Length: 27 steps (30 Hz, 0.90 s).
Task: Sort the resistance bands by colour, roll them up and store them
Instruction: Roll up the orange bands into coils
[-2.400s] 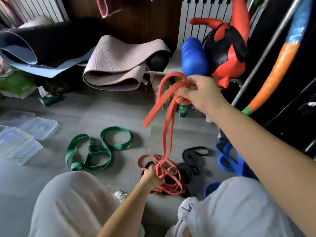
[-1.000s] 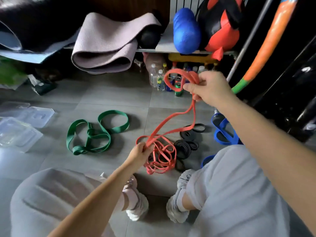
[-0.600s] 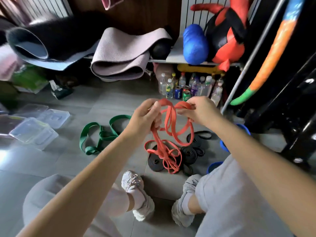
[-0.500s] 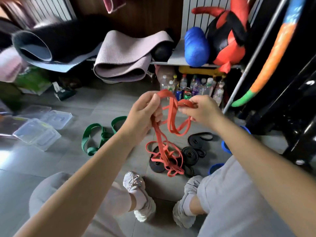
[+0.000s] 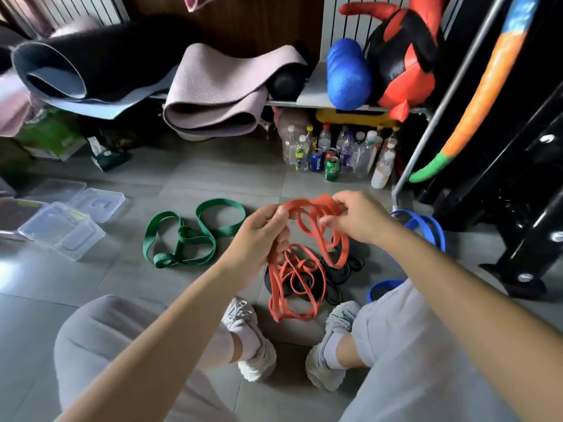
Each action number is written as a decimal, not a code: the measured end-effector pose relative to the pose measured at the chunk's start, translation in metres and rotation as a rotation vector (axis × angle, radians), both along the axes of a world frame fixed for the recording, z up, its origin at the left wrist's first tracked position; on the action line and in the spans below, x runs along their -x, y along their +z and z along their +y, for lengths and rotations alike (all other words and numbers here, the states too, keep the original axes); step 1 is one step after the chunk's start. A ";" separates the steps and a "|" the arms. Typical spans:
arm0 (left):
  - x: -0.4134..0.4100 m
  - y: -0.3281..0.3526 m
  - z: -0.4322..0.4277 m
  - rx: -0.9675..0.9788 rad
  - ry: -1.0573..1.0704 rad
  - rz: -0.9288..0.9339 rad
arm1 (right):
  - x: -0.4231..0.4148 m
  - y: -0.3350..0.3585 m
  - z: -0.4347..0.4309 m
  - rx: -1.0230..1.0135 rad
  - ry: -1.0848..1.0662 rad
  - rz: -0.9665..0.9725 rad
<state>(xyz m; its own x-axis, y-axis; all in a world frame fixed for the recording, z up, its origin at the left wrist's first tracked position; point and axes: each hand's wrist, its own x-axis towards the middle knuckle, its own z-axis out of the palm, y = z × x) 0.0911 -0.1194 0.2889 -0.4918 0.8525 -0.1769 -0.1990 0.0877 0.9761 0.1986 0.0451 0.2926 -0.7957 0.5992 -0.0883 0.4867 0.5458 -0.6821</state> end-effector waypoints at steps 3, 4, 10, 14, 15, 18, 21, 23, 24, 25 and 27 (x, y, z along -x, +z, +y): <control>0.006 0.015 0.003 0.007 0.041 0.026 | -0.003 -0.029 -0.013 -0.018 0.016 -0.129; 0.008 0.016 0.003 0.033 0.052 0.087 | -0.004 -0.038 -0.016 -0.037 0.000 -0.121; 0.028 -0.006 -0.001 0.229 -0.024 0.380 | -0.001 -0.062 -0.025 0.329 0.167 -0.068; 0.014 -0.021 0.012 0.435 -0.285 0.388 | 0.014 -0.070 -0.030 0.412 0.327 0.028; 0.014 -0.027 0.017 0.451 -0.267 0.335 | 0.017 -0.074 -0.026 0.341 0.311 0.026; 0.022 -0.047 0.033 0.470 -0.167 0.180 | 0.015 -0.085 -0.007 0.171 0.281 -0.038; 0.023 -0.085 0.043 0.512 -0.172 -0.142 | 0.008 -0.088 0.014 0.156 0.286 -0.181; 0.021 -0.118 0.052 0.612 -0.233 -0.154 | 0.004 -0.089 0.021 0.136 0.301 -0.278; 0.021 -0.136 0.057 0.650 -0.262 -0.123 | 0.001 -0.091 0.024 0.108 0.321 -0.324; 0.025 -0.153 0.061 0.689 -0.261 -0.104 | -0.002 -0.095 0.027 0.079 0.339 -0.376; 0.039 -0.186 0.067 0.806 -0.163 0.031 | -0.011 -0.103 0.033 0.015 0.366 -0.490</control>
<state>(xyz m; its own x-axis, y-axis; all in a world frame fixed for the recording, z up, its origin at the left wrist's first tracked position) 0.0524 -0.0520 0.1024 -0.3874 0.5307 -0.7538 -0.0973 0.7896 0.6059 0.2091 0.0780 0.1892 -0.8142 0.2905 -0.5027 0.5286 0.7290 -0.4348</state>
